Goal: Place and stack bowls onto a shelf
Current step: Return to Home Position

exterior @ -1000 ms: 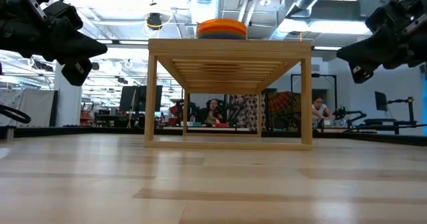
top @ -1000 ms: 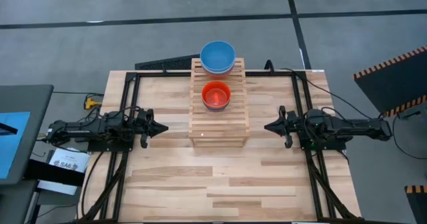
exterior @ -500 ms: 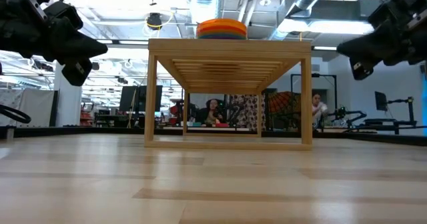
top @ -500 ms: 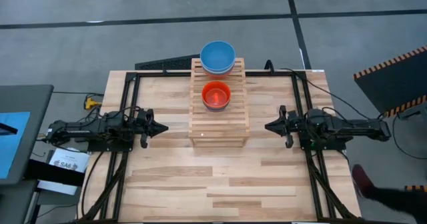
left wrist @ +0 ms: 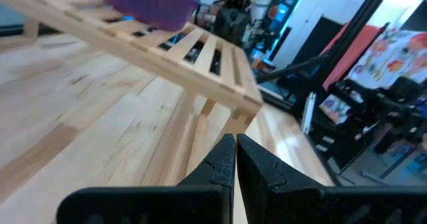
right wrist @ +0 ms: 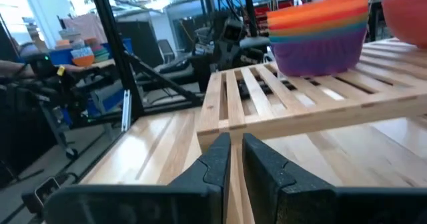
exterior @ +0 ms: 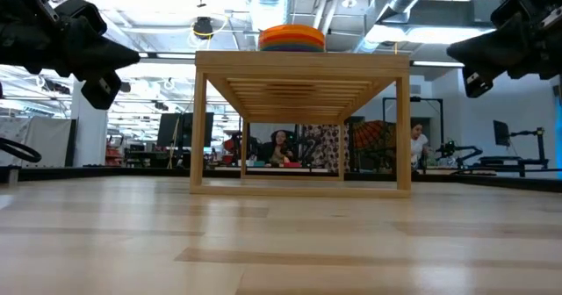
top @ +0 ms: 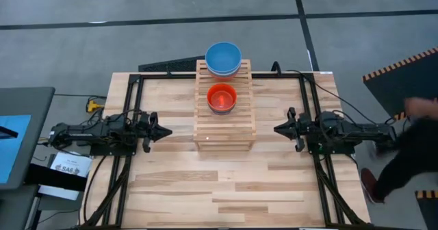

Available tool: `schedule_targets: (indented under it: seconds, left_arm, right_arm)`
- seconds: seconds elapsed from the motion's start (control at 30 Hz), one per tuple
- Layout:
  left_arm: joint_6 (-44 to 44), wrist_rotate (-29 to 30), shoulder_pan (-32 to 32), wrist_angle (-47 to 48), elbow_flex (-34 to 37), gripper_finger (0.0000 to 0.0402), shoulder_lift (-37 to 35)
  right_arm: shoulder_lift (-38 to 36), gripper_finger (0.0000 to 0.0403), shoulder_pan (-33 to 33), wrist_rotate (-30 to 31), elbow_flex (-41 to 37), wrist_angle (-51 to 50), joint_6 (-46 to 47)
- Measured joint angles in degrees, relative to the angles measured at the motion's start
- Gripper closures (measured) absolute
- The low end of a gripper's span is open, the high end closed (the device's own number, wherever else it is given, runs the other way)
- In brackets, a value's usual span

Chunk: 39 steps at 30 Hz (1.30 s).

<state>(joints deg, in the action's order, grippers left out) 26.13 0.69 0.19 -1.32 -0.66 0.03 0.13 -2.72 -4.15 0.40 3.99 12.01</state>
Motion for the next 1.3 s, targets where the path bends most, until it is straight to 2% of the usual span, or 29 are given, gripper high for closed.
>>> schedule_targets:
  seconds: [1.3]
  left_arm:
    - [0.0, 0.0, -0.9, -0.5, 0.3, 0.0402, 0.2]
  right_arm:
    - [0.2, 0.0335, 0.0, 0.0, 0.0, -1.9, 0.0]
